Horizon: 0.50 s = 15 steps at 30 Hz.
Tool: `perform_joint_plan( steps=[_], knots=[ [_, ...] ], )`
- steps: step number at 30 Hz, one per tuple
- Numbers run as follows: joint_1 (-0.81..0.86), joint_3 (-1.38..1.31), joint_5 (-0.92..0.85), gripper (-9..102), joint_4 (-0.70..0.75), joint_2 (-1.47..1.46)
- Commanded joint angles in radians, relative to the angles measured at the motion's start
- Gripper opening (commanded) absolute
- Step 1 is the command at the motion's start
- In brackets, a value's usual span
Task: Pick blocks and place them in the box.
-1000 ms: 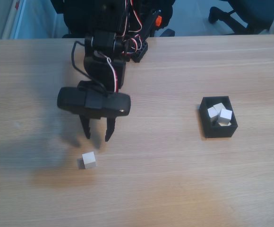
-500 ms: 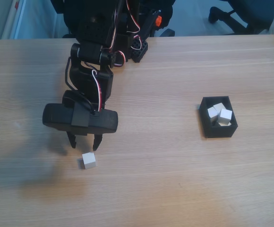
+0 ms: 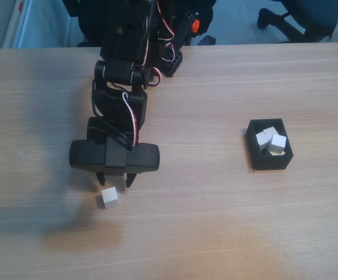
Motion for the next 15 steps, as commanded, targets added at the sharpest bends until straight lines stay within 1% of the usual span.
perform_joint_plan(
  steps=[1, 15],
  knots=[
    [-0.012, -0.066, 0.014, 15, -0.015, -0.003],
    [-0.011, -0.163, 0.012, 15, -0.038, -0.107]
  ],
)
